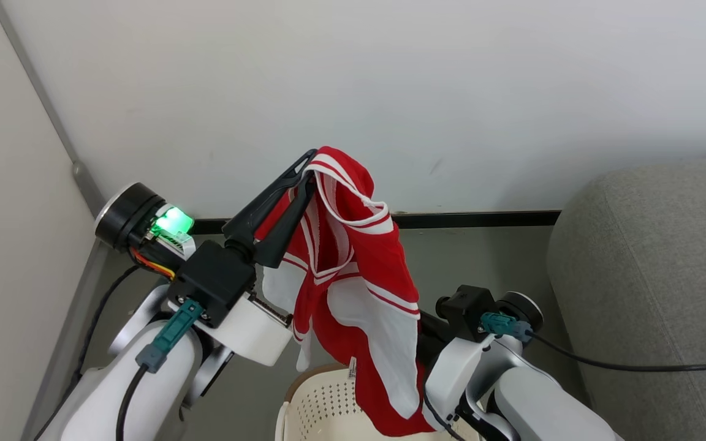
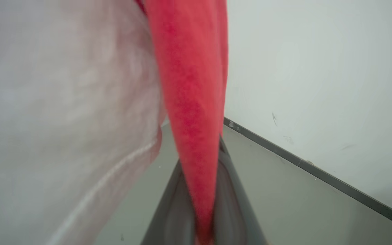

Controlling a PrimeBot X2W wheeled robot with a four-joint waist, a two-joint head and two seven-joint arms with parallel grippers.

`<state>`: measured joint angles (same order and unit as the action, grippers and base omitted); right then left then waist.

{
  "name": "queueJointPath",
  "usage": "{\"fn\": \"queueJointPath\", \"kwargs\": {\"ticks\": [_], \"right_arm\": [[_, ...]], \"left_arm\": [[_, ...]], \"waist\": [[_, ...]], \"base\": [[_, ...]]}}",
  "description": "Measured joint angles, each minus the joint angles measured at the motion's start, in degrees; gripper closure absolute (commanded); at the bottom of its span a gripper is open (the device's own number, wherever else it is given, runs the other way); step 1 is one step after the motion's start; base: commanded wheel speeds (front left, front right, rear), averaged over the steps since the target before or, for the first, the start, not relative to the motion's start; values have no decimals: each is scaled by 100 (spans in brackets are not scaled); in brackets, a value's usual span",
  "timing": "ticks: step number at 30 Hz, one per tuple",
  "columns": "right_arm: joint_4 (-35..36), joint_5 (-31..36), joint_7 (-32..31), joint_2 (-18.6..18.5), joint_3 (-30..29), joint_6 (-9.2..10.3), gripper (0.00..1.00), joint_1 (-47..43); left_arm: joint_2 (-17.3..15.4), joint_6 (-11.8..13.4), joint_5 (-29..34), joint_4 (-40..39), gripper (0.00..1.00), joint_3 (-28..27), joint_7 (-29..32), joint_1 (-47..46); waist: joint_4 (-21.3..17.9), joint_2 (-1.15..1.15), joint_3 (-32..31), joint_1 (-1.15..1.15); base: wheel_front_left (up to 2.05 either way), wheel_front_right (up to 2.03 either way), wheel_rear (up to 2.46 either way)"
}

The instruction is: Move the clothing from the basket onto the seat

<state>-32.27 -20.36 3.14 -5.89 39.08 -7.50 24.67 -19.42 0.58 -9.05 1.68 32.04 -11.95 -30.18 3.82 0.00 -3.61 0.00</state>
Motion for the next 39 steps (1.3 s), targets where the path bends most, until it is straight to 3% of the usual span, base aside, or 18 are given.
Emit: {"fn": "queueJointPath", "kwargs": {"ticks": [9, 25, 27, 29, 30, 31, 32, 39], "right_arm": [[-118, -60, 271, -75, -183, 0, 100, 58], [235, -403, 794, -570, -1263, 0, 100, 154], [310, -413, 804, -614, -1337, 0, 100, 183], [397, -453, 808, -656, -1421, 0, 100, 235], [438, -457, 821, -681, -1460, 0, 100, 260], [481, -466, 823, -709, -1495, 0, 100, 271], [512, -470, 834, -734, -1530, 0, 100, 270], [702, -485, 847, -931, -1820, 0, 100, 268]], "left_arm": [[-49, 96, -203, 208, 100, -171, 43, 400], [126, 196, -771, 602, 100, -233, 29, 1300], [194, 196, -840, 608, 77, -234, 23, 1365], [244, 194, -892, 616, 69, -232, 3, 1406], [254, 194, -900, 623, 58, -230, -21, 1422], [266, 194, -909, 628, 33, -230, -22, 1445], [286, 193, -937, 635, 0, -229, -25, 1479], [367, 167, -1158, 698, 0, -212, -27, 1688]], "waist": [[-99, 0, 36, 0], [-446, 0, 19, 0], [-487, 0, 6, 0], [-524, 0, -9, 0], [-542, 0, -18, 0], [-559, 0, -27, 0], [-574, 0, -35, 0], [-664, 0, -103, 0]], "base": [[0, 0, 0], [0, 0, 0], [0, 0, 0], [0, 0, 0], [0, 0, 0], [0, 0, 0], [0, 0, 0], [0, 0, 0]]}}
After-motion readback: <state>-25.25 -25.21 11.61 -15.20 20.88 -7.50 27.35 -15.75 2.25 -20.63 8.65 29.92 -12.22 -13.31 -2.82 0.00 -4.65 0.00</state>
